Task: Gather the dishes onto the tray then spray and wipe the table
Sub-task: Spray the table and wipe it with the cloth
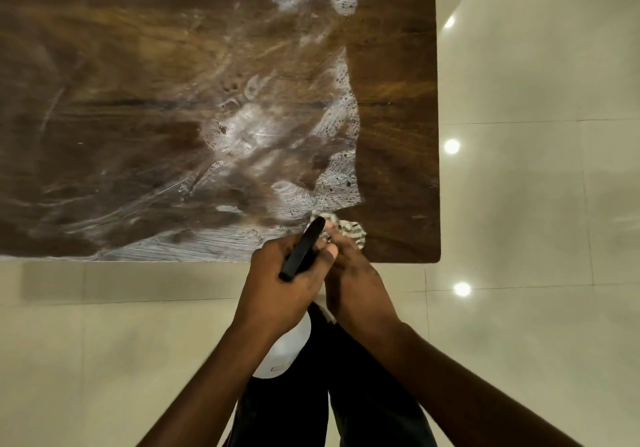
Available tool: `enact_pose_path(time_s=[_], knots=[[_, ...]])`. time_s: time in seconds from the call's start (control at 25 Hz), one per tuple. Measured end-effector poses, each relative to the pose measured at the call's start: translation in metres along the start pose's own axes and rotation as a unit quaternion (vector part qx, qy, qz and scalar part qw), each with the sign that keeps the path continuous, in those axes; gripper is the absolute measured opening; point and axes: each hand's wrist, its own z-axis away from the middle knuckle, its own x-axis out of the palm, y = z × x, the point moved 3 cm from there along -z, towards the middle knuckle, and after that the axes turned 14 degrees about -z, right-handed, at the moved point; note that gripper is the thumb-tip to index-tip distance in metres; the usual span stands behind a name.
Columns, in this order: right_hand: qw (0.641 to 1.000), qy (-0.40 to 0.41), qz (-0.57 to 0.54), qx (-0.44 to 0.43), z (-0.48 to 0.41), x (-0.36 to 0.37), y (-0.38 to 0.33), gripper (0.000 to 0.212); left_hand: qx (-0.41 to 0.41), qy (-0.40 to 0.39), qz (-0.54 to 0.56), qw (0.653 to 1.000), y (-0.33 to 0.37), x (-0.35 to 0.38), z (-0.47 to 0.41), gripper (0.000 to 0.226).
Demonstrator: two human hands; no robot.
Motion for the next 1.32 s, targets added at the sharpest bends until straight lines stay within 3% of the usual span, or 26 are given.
enact_pose_path(time_s=[0.08,0.16,0.2,0.28,0.36,0.44,0.6,0.72,0.76,0.8,0.88,1.0,1.08,1.2,1.28,1.32], knots=[[0.981,-0.157,0.041,-0.109,0.008,-0.019,0.018,0.061,0.003,-0.006,0.006,1.000,-0.005,-0.008,-0.003,0.024],[0.965,-0.197,0.084,-0.148,0.014,-0.059,0.049,0.065,0.001,-0.015,0.008,1.000,-0.009,-0.016,-0.005,0.025],[0.975,-0.166,0.091,-0.118,0.010,-0.079,0.064,0.069,0.000,-0.019,0.010,1.000,-0.011,-0.019,-0.006,0.027],[0.998,-0.008,0.061,0.017,-0.005,-0.102,0.076,0.065,-0.001,-0.022,0.011,1.000,-0.015,-0.023,-0.008,0.031],[0.970,0.167,0.035,0.172,-0.032,-0.082,0.057,0.060,0.003,-0.023,0.009,1.000,-0.018,-0.025,-0.009,0.035],[0.960,0.199,0.017,0.194,-0.056,-0.040,0.025,0.061,0.006,-0.019,0.002,1.000,-0.018,-0.026,-0.010,0.034],[0.999,-0.025,-0.026,0.031,-0.045,0.019,-0.005,0.063,0.005,-0.015,0.013,1.000,-0.014,-0.033,-0.019,0.025],[0.968,-0.182,0.064,-0.163,-0.025,-0.015,0.020,0.065,0.009,-0.010,0.027,1.000,-0.015,-0.041,-0.027,0.036],[0.961,-0.208,0.078,-0.163,-0.026,-0.037,0.035,0.068,0.005,-0.010,0.029,1.000,-0.016,-0.044,-0.030,0.039],[0.968,-0.191,0.082,-0.137,-0.030,-0.058,0.051,0.069,0.001,-0.010,0.030,0.999,-0.017,-0.046,-0.032,0.037],[0.996,-0.066,0.058,-0.023,-0.049,-0.093,0.066,0.066,-0.006,-0.012,0.037,0.999,-0.020,-0.050,-0.035,0.031],[0.972,0.157,0.056,0.163,-0.096,-0.088,0.046,0.060,-0.014,-0.014,0.047,0.999,-0.017,-0.053,-0.037,0.038],[0.967,0.177,0.038,0.178,-0.122,-0.055,0.018,0.063,-0.018,-0.003,0.049,0.999,-0.017,-0.055,-0.040,0.035],[0.995,0.014,-0.007,0.103,-0.108,-0.006,-0.013,0.061,-0.008,0.003,0.044,0.999,-0.012,-0.057,-0.046,0.027],[0.988,-0.130,0.041,-0.074,-0.079,0.001,-0.020,0.055,0.001,0.013,0.029,0.999,-0.011,-0.059,-0.051,0.034],[0.962,-0.193,0.080,-0.177,-0.068,-0.008,-0.011,0.053,0.000,0.015,0.024,1.000,-0.011,-0.061,-0.054,0.040]])
